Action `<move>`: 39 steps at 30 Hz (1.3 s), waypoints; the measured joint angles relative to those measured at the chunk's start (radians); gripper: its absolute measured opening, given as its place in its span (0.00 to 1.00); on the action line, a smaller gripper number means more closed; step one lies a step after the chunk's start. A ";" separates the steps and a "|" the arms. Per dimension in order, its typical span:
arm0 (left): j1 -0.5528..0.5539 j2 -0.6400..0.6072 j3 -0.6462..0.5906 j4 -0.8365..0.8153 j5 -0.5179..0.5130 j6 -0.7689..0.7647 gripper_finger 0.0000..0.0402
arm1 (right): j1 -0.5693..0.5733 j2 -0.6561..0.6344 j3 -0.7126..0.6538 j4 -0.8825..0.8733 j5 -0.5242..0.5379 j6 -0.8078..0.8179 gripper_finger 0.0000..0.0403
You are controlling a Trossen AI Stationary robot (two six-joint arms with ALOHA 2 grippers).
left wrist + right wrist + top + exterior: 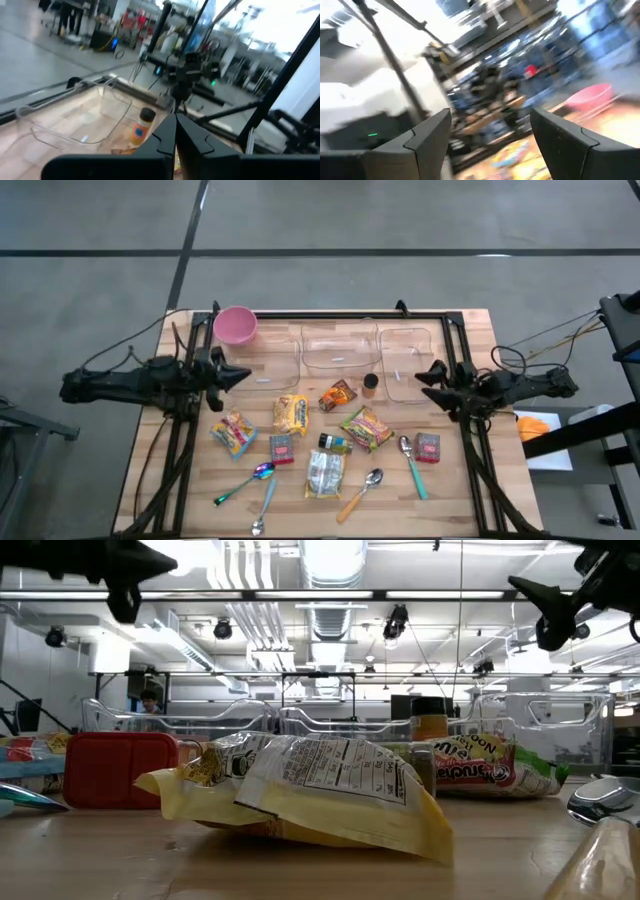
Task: Pick & Place Food Item
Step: Put the orange seasoning bottle into the right transparent bin
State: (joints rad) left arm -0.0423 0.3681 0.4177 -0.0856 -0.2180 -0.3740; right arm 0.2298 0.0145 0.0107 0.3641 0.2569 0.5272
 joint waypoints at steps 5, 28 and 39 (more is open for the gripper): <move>0.004 0.124 0.211 -0.223 0.000 -0.106 0.05 | 0.000 0.001 0.000 0.093 -0.184 0.083 0.66; 0.036 0.166 0.376 -0.282 -0.200 -0.142 0.05 | -0.044 0.438 0.736 -0.690 -0.243 -0.127 0.66; 0.036 0.164 0.376 -0.285 -0.099 -0.103 0.05 | -0.052 0.777 0.986 -0.723 -0.161 -0.132 0.66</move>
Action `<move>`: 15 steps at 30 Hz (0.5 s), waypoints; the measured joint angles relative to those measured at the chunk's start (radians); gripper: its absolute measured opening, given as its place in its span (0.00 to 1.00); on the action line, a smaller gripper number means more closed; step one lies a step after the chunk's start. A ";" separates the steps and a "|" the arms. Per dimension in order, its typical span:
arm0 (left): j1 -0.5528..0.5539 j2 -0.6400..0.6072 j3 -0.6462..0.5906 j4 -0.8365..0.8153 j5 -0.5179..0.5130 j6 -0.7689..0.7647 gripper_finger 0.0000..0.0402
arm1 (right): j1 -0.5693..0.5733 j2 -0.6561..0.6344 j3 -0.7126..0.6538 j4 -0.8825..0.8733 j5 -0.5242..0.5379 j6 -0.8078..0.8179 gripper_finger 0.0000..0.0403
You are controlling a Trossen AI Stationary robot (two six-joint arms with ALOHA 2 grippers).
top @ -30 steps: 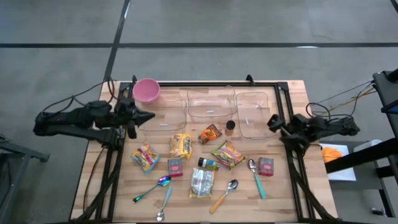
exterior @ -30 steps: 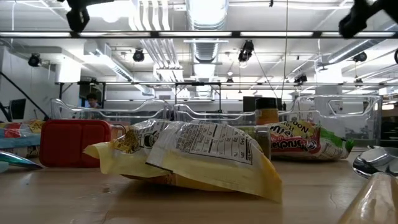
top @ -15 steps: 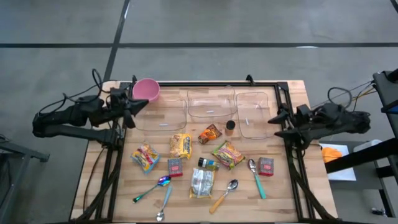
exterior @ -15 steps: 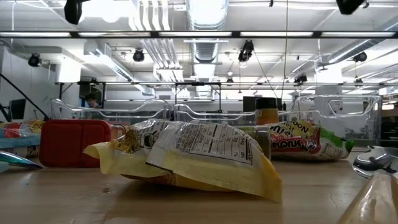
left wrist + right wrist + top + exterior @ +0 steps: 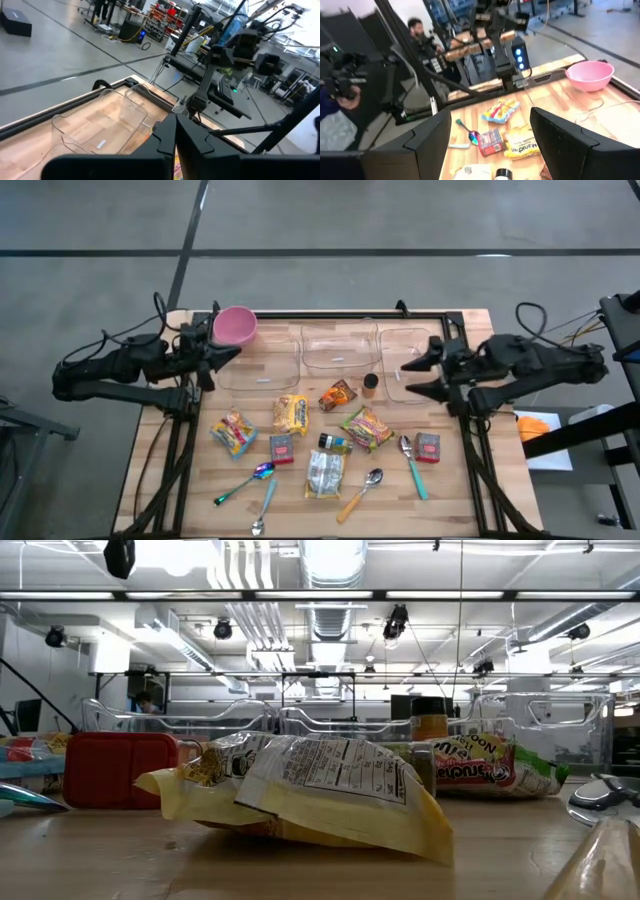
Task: Pick & Place Food Item
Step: Put the orange seasoning bottle into the right transparent bin
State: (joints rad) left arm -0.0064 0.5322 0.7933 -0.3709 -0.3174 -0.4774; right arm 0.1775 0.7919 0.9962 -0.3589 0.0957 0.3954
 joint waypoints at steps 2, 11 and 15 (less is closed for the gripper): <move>0.001 0.007 0.000 0.000 -0.005 -0.009 0.05 | 0.000 0.062 0.035 0.001 0.000 0.000 0.66; 0.001 0.007 0.000 -0.024 -0.003 -0.018 0.05 | -0.004 0.298 0.251 -0.240 0.093 0.038 0.66; 0.001 0.008 0.000 -0.036 -0.004 0.000 0.05 | -0.012 0.386 0.352 -0.429 0.170 0.076 0.66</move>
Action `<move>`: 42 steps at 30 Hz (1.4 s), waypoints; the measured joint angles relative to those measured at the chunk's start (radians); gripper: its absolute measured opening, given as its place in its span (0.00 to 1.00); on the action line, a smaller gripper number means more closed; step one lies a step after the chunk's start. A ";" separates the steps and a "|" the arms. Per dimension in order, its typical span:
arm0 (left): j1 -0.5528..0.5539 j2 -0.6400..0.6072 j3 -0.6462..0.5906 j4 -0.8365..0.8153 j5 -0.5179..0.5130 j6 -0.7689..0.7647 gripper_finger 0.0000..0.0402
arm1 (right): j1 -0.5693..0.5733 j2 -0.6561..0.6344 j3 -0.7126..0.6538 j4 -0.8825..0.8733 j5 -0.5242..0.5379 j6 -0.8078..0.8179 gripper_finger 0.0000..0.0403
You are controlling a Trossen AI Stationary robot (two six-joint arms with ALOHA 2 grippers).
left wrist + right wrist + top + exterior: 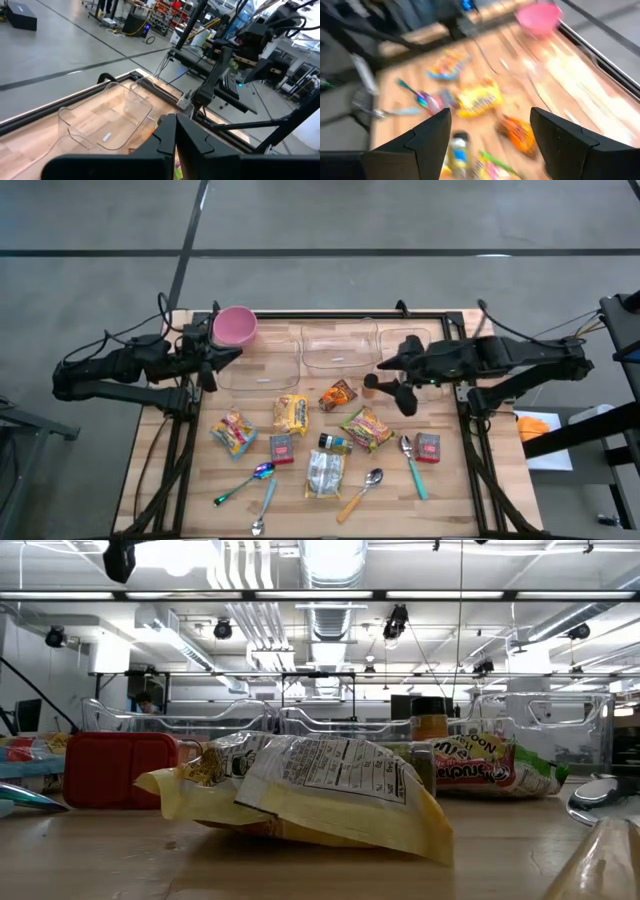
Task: Pick & Place Food Item
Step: Put the orange seasoning bottle into the right transparent bin
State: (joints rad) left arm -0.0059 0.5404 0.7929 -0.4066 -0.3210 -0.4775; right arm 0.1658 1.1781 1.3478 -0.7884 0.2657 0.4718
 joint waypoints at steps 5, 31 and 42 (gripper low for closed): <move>0.000 0.001 0.000 -0.010 0.000 0.005 0.05 | -0.031 0.097 0.068 -0.050 0.022 0.049 0.66; 0.000 0.001 0.000 -0.106 0.027 0.005 0.05 | -0.270 0.462 0.107 -0.340 -0.224 0.157 0.66; 0.000 0.001 0.000 -0.111 0.027 0.005 0.05 | -0.336 0.461 0.106 -0.433 -0.161 0.293 0.66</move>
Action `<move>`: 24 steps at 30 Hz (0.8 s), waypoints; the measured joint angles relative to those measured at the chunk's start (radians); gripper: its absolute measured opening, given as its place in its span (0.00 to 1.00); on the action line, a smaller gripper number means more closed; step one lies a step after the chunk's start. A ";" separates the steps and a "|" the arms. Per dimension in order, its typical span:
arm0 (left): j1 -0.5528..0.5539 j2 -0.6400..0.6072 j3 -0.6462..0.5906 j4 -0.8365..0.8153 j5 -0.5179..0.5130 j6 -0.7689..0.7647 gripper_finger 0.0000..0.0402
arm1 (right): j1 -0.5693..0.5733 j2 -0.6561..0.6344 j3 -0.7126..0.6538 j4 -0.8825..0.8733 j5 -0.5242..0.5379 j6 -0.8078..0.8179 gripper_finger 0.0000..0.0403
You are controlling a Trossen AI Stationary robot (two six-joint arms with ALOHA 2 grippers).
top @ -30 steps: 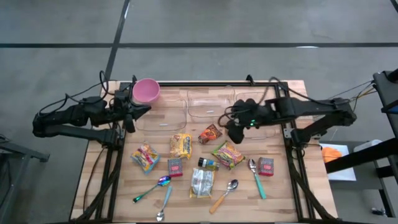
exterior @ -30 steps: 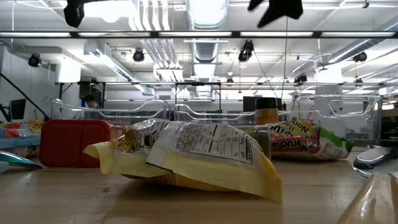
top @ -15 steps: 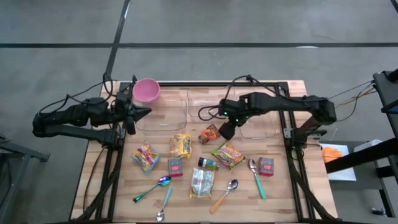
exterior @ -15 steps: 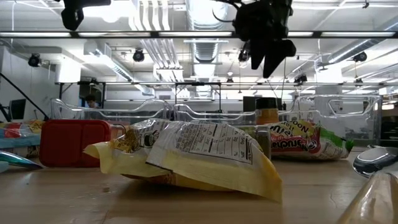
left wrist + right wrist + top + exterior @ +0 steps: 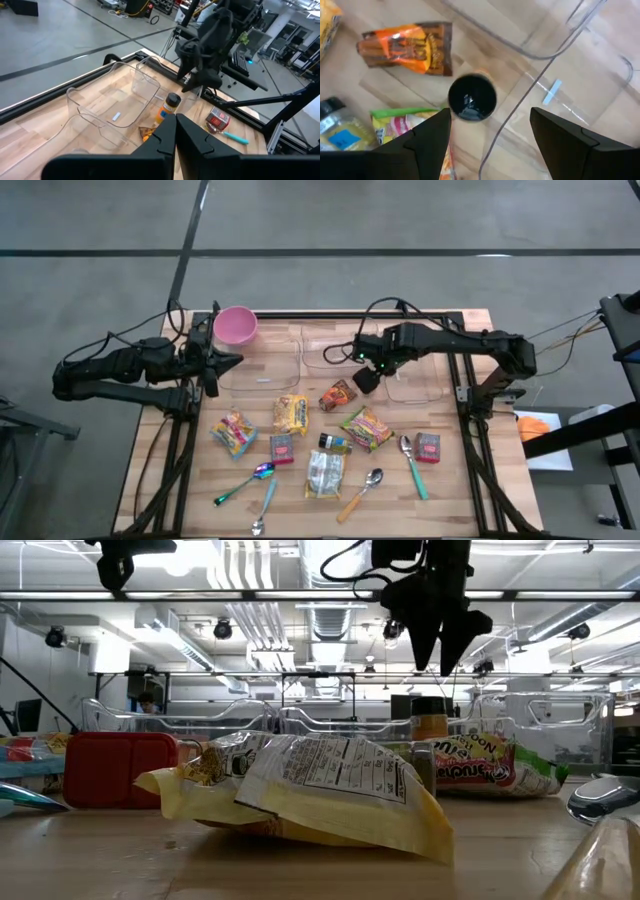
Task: Pick & Place Food Item
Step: Put the orange seasoning bottle into the right transparent bin
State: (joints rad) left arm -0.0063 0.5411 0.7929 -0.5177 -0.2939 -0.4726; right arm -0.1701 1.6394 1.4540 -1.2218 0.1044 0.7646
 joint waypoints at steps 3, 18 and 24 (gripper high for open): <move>0.000 0.000 0.000 0.001 0.000 -0.007 0.05 | -0.013 0.000 -0.001 0.000 -0.006 -0.003 0.66; 0.000 0.000 0.000 0.004 0.002 -0.038 0.05 | -0.012 0.111 -0.001 0.035 -0.062 -0.098 0.66; 0.000 0.000 0.000 0.004 0.002 -0.056 0.05 | -0.011 0.123 -0.001 0.051 -0.061 -0.113 0.66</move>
State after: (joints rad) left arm -0.0063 0.5411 0.7929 -0.5140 -0.2916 -0.5289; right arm -0.1814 1.7623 1.4528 -1.1709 0.0437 0.6518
